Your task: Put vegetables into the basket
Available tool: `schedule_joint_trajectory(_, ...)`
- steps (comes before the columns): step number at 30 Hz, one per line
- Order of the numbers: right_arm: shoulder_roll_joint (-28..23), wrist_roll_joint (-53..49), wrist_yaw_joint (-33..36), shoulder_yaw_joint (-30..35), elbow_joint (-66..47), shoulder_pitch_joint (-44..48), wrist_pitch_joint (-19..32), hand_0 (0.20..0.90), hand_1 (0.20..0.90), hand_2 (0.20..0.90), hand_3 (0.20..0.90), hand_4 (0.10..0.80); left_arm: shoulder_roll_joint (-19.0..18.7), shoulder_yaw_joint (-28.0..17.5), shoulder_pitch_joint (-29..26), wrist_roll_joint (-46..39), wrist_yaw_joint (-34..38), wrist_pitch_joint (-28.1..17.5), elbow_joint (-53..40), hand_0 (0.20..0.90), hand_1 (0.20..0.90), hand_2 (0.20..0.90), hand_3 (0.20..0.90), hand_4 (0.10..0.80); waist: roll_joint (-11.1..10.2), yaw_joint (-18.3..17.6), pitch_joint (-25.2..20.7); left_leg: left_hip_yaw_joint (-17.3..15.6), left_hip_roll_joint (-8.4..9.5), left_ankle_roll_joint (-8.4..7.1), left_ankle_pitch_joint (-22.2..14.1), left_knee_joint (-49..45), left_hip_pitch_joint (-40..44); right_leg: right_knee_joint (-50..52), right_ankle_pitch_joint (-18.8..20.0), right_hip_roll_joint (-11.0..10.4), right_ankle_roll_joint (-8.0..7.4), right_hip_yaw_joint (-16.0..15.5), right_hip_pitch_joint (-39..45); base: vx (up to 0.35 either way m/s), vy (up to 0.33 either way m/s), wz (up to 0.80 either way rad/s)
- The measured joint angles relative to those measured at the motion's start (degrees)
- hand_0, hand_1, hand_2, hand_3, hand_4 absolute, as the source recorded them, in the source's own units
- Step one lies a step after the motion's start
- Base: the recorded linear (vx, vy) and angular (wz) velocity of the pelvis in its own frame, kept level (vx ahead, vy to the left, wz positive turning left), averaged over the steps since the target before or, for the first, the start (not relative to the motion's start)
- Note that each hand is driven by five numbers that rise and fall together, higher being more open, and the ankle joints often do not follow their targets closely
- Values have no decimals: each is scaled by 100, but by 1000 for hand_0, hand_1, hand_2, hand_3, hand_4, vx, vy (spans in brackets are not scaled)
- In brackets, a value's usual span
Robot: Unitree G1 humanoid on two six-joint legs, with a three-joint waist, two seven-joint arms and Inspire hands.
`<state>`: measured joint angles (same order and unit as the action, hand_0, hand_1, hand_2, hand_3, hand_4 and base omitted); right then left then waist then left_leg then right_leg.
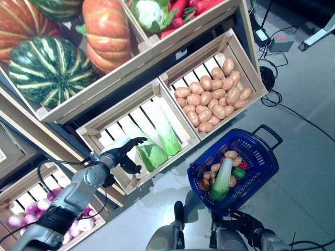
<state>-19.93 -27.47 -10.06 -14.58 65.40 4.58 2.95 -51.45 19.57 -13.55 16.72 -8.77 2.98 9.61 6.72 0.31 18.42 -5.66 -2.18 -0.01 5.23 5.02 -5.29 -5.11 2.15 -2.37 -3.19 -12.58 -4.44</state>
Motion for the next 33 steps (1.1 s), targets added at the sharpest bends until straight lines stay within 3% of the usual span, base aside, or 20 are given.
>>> schedule_joint_trajectory(6, -160, -189, 1, -256, -105, 625, 131, 900, 900, 900, 900, 800, -455, 411, -1016, 1269, 791, -259, 283, 900, 900, 900, 900, 800, -115, 86, 633, 78, 5, 0, 99, -195, -537, 129, 100, -10, 43, -69, -457, -166, -34, 8)
schedule_joint_trajectory(8, -174, -301, 1, -256, -176, 900, 195, 900, 900, 900, 900, 800, -498, 631, -1468, 1530, 1398, -362, 604, 900, 900, 900, 900, 800, -184, 67, 946, 75, -2, -4, 96, -407, -778, 347, 89, -9, 79, -84, -690, -192, -61, 1)
schedule_joint_trajectory(13, -149, -515, 0, -453, -284, 1390, 311, 900, 900, 900, 900, 800, -525, 1274, -2511, 2463, 3145, -727, 1815, 900, 900, 900, 900, 800, -411, 49, 1149, 91, -81, -35, 71, -900, -1513, 1108, -81, -39, 196, -76, -1523, -108, -25, 3)
schedule_joint_trajectory(16, -196, -517, 5, -460, -413, 1464, 374, 900, 900, 900, 900, 800, -502, 1497, -2671, 2827, 4158, -890, 2253, 900, 900, 900, 900, 800, -434, 40, 1148, 83, -67, -30, 64, -1148, -1884, 1748, -305, -138, 226, -60, -2056, -78, 32, 3)
schedule_joint_trajectory(19, -218, -688, 25, -463, -618, 1475, 366, 900, 900, 900, 900, 800, -496, 1620, -2744, 3036, 4683, -894, 2314, 900, 900, 900, 900, 800, -479, 33, 1150, 86, -17, -23, 25, -1490, -2337, 2396, -536, -258, 228, 8, -2651, -76, 56, 6)
schedule_joint_trajectory(23, -250, -744, 112, -433, -908, 1637, 365, 900, 900, 900, 900, 800, -486, 1833, -2878, 3125, 4848, -880, 2564, 900, 900, 900, 900, 800, -586, -114, 1153, 64, 15, -3, 10, -1901, -2973, 2917, -607, -356, 260, 96, -3366, -42, 71, -1)
schedule_joint_trajectory(33, -358, -887, 128, -421, -1122, 1804, 270, 900, 900, 900, 900, 800, -419, 2593, -3389, 3444, 4560, -842, 2821, 900, 900, 900, 900, 800, -610, -423, 1151, -115, 17, 56, -42, -2235, -3622, 3127, -526, -325, 239, 435, -4091, -37, 83, -10)
